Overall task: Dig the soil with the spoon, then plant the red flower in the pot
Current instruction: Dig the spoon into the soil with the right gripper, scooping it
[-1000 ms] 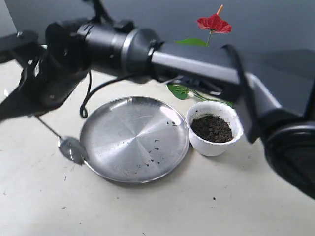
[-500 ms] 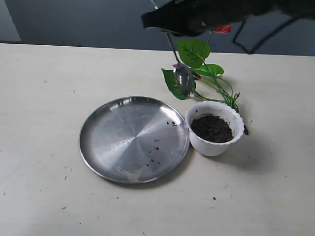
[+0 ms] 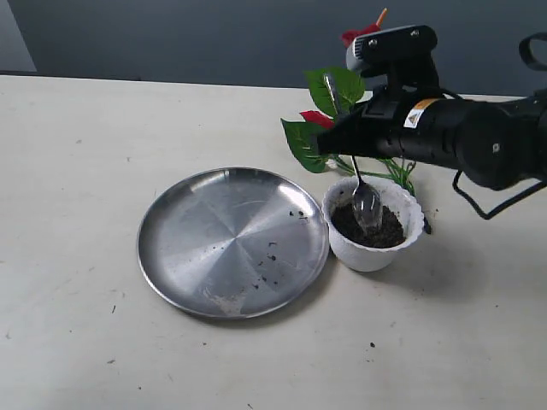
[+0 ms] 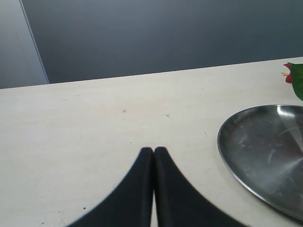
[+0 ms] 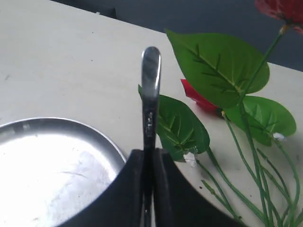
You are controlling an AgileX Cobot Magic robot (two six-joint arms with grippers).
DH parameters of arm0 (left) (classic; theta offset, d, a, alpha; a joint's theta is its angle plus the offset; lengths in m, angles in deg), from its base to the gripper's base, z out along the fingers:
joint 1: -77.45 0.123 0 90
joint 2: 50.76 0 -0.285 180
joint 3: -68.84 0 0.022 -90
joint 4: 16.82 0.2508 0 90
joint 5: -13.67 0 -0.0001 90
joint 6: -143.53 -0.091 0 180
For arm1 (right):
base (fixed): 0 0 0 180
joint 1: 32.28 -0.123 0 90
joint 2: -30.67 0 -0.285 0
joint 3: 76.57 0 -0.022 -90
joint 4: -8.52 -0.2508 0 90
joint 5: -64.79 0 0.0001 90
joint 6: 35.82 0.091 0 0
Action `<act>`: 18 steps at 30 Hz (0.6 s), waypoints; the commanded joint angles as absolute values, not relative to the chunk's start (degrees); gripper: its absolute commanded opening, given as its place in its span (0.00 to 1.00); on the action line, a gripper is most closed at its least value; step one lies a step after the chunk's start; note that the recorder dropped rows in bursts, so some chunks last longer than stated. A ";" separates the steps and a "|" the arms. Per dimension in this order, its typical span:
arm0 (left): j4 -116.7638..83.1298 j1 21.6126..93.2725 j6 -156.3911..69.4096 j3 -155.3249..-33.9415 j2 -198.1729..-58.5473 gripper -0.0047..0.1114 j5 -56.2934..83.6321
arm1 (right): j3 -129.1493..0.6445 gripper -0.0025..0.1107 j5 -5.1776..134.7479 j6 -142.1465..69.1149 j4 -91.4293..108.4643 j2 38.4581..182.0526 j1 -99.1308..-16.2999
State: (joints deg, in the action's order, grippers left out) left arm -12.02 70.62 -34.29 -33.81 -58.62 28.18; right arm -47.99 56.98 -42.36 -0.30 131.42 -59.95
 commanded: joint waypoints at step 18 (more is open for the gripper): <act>-11.99 70.31 -34.04 -33.94 -58.55 0.05 27.39 | -46.43 0.02 43.63 -46.53 0.44 135.18 -59.66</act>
